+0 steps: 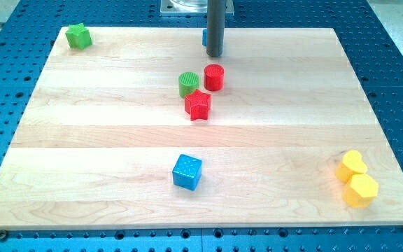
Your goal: Push the blue cube to the bottom of the red star
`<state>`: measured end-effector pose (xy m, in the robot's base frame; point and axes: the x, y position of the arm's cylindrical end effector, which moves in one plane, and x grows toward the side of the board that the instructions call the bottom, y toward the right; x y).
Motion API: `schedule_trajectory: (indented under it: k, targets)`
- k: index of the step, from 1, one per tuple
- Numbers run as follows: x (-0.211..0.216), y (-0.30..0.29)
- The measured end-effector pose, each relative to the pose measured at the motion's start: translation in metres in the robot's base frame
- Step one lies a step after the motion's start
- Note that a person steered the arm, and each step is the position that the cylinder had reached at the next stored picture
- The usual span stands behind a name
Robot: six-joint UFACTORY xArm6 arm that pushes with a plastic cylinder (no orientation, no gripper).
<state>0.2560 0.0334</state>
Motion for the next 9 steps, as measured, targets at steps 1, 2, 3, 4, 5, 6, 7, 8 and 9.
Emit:
schedule_trajectory:
  k: [1,2,3,4,5,6,7,8,9]
  targets:
    - [0.013,0.0]
    - [0.102,0.057]
    - [0.214,0.085]
    - [0.326,0.016]
    - [0.354,-0.026]
    - [0.32,-0.097]
    - [0.274,-0.066]
    - [0.236,0.004]
    - [0.263,-0.034]
